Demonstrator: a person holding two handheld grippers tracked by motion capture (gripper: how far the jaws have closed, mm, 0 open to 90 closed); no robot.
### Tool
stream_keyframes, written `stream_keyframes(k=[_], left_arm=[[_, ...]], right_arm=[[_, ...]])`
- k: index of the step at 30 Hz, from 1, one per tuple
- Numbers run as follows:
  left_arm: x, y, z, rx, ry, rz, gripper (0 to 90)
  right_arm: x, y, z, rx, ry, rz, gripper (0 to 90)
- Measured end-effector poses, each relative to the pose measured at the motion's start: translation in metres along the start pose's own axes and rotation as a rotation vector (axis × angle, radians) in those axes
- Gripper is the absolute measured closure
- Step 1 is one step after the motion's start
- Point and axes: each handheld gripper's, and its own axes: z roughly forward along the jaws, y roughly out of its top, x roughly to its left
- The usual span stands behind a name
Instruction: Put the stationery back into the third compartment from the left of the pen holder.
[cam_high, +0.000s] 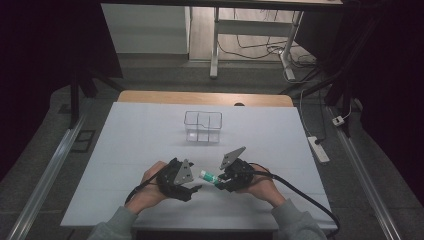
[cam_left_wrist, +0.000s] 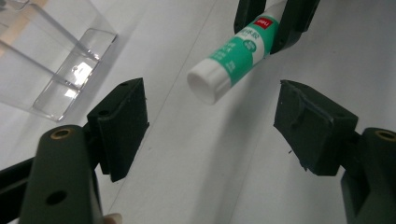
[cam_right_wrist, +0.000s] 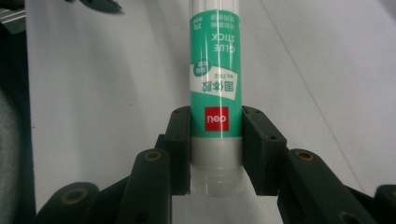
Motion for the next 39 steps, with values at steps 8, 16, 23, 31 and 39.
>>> stream_keyframes(k=[8,16,23,31,39], left_arm=[[-0.009,0.007,0.008,0.010,0.006,0.088,28.1],[-0.016,0.010,0.015,0.033,0.003,0.171,37.0],[-0.021,0.008,0.023,0.086,0.002,0.235,49.6],[-0.019,0.004,0.023,0.096,-0.070,0.254,65.2],[-0.004,-0.005,0.020,0.063,-0.054,0.127,65.9]], right_arm=[[-0.003,0.007,0.003,-0.001,0.077,0.025,64.8],[-0.004,0.012,0.005,0.006,0.179,0.066,64.8],[-0.009,0.013,0.003,-0.004,0.253,0.103,64.8],[-0.011,0.014,-0.003,-0.069,0.277,0.131,63.4],[-0.010,0.014,-0.020,-0.245,0.166,0.130,45.6]])
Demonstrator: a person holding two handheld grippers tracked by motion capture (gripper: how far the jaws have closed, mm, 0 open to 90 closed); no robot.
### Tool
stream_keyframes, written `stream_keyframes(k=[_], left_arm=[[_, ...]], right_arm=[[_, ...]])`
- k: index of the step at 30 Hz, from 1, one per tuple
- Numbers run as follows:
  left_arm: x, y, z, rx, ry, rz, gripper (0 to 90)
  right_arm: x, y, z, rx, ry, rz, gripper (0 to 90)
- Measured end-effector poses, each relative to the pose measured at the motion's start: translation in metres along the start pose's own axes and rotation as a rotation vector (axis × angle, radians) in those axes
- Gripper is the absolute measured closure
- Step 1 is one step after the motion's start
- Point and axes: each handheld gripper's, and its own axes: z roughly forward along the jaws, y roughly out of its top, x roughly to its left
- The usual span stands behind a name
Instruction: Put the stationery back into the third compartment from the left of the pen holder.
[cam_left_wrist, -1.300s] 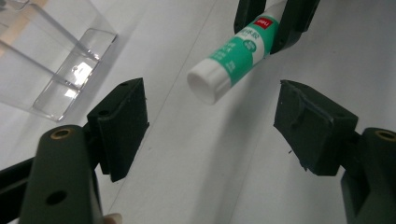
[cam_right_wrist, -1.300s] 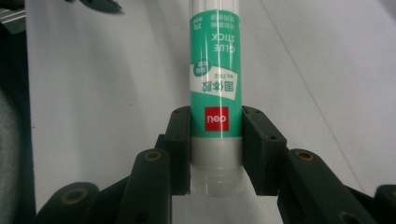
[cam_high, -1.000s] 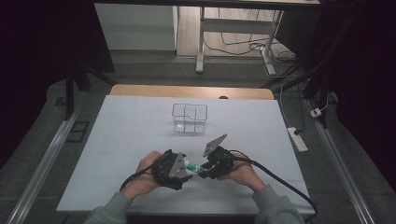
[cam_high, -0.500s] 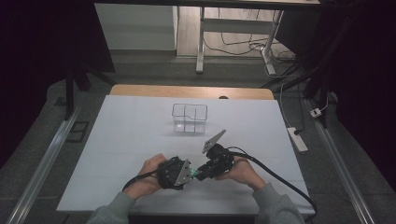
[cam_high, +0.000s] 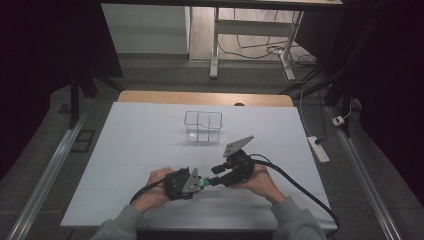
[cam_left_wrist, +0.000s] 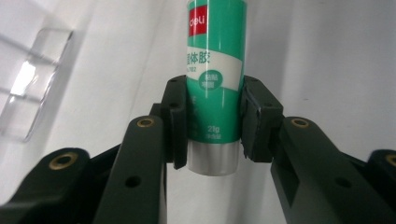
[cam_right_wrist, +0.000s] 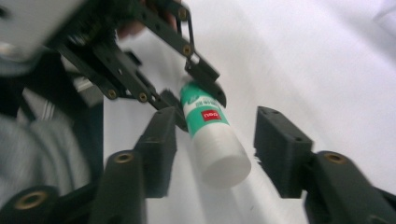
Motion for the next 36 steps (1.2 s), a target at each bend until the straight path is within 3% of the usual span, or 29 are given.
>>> stream_keyframes(k=[7,11,15,24,29,36], left_arm=[[0.015,-0.010,-0.010,-0.064,0.050,-0.129,65.8],[0.023,-0.016,-0.015,-0.116,0.064,-0.208,65.8],[0.027,-0.020,-0.020,-0.156,0.071,-0.261,65.7],[0.029,-0.021,-0.025,-0.246,0.091,-0.328,65.7],[0.027,-0.018,-0.026,-0.296,0.087,-0.345,65.7],[0.023,-0.011,-0.021,-0.305,0.078,-0.332,65.6]], right_arm=[[-0.001,-0.006,-0.018,-0.188,-0.087,-0.018,41.5],[-0.001,-0.009,-0.024,-0.257,-0.142,-0.025,40.2],[0.000,-0.012,-0.027,-0.301,-0.202,-0.028,39.4],[0.003,-0.015,-0.022,-0.371,-0.248,-0.019,36.5],[0.004,-0.015,-0.013,-0.409,-0.229,0.002,35.1],[0.002,-0.013,-0.005,-0.446,-0.189,0.048,36.3]])
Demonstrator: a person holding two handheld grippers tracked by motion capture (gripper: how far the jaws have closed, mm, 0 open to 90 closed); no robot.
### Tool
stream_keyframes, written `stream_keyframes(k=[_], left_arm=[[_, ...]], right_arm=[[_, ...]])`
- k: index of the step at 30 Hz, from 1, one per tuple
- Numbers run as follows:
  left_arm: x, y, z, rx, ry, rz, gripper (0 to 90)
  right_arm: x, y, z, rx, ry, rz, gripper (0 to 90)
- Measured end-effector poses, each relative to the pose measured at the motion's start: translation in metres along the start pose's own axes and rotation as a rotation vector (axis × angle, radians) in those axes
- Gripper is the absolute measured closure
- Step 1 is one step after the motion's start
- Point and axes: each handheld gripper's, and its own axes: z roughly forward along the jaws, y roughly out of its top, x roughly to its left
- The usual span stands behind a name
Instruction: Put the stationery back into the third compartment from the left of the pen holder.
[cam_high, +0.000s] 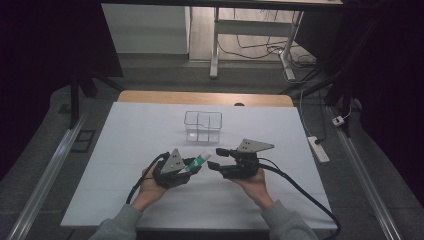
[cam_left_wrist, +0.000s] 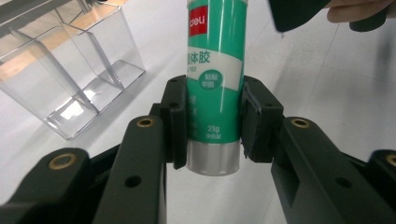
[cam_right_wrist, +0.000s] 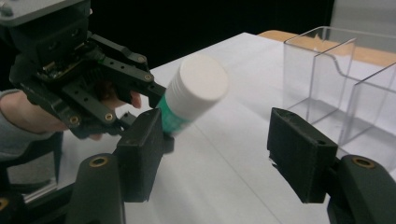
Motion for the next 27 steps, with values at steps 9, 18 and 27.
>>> stream_keyframes(k=[9,18,27], left_arm=[[-0.010,0.003,0.012,0.020,-0.013,0.028,65.4],[-0.003,0.001,0.006,0.034,0.004,-0.004,49.9],[0.012,-0.016,-0.029,0.057,0.033,-0.107,37.9]], right_arm=[[0.006,-0.002,0.014,-0.013,0.046,0.006,52.8],[0.008,0.005,0.009,-0.053,0.054,-0.015,64.2],[-0.011,0.031,-0.015,-0.126,-0.052,-0.039,64.2]])
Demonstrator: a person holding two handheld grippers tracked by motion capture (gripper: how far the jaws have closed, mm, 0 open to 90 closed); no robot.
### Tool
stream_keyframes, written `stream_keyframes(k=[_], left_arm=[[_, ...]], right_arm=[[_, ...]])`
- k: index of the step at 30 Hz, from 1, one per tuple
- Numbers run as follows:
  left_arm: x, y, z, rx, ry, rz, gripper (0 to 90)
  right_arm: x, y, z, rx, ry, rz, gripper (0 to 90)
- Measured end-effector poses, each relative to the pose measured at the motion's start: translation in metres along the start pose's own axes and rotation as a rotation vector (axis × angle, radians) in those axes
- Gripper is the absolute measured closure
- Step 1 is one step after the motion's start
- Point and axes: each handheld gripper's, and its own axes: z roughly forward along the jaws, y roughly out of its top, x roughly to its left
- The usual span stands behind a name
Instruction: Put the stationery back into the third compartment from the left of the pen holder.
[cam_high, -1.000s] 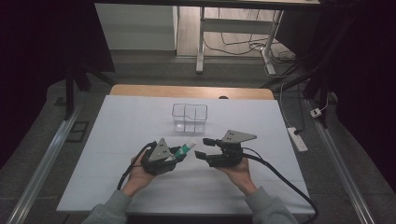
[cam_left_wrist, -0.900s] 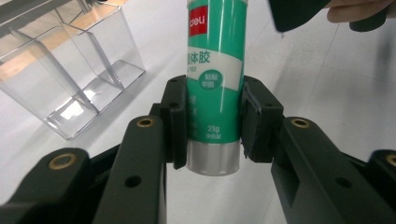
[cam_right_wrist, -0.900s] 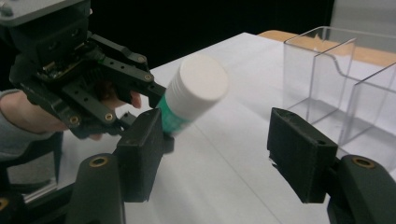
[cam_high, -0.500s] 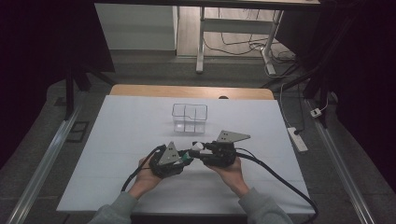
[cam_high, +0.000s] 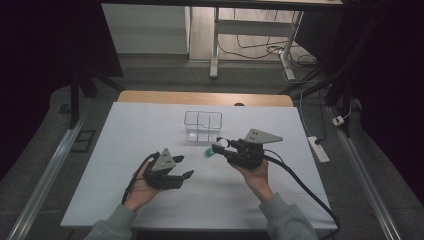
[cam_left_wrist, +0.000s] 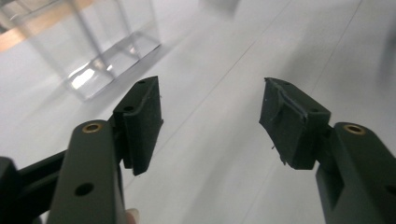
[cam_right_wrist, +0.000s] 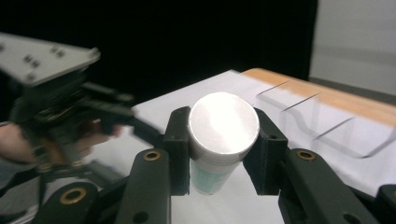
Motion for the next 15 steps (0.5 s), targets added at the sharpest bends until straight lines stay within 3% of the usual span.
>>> stream_keyframes(k=[10,15], left_arm=[[0.014,-0.024,-0.029,0.005,0.036,-0.079,36.7],[0.016,-0.039,-0.042,0.010,0.052,-0.105,36.1]], right_arm=[[-0.029,0.019,-0.012,-0.040,-0.086,0.000,64.2],[-0.043,0.027,-0.005,-0.027,-0.121,-0.003,64.1]])
